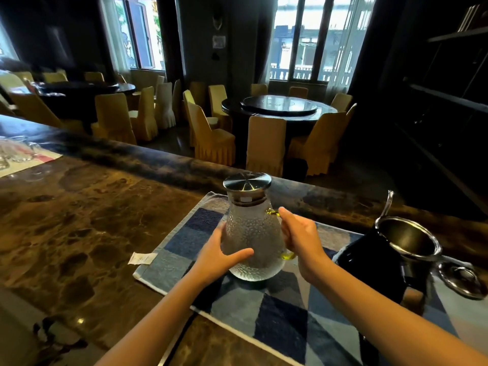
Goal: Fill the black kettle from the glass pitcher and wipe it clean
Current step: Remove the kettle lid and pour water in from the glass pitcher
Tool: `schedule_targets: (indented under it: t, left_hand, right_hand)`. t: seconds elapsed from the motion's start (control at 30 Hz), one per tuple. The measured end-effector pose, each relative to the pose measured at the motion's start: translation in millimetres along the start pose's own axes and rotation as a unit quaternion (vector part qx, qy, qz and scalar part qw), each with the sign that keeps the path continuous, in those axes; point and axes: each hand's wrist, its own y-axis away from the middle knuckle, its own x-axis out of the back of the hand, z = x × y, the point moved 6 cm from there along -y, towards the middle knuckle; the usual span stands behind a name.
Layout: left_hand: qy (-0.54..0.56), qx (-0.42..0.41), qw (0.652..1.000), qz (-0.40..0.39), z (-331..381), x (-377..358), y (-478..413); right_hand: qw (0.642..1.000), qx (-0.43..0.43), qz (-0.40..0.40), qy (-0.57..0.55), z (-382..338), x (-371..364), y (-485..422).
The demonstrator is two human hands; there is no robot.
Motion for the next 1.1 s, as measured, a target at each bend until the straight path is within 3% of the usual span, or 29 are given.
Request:
schedule_targets:
  t: [0.23,0.37,0.53,0.8,1.1]
  left_hand:
    - [0.142,-0.011,0.990,0.004,59.3,-19.4,11.7]
    - [0.150,-0.069,0.986,0.037,119.3,-21.0,14.3]
    - [0.158,-0.111,0.979,0.061,189.6,-41.9,13.7]
    - [0.292,-0.129,0.948,0.014,257.4,-139.8,17.6]
    - [0.407,-0.071,0.910,-0.042,275.8,-256.5,44.9]
  right_hand:
    - [0.999,0.012,-0.050,-0.011,-61.7,32.2,-2.2]
    - [0.996,0.015,-0.077,-0.045,-114.5,61.1,1.1]
    - [0.992,0.080,-0.099,-0.012,-177.2,110.8,2.9]
    - [0.979,0.145,-0.088,0.110,-236.5,205.7,13.5]
    - [0.918,0.235,-0.044,0.318,-250.5,264.9,28.6]
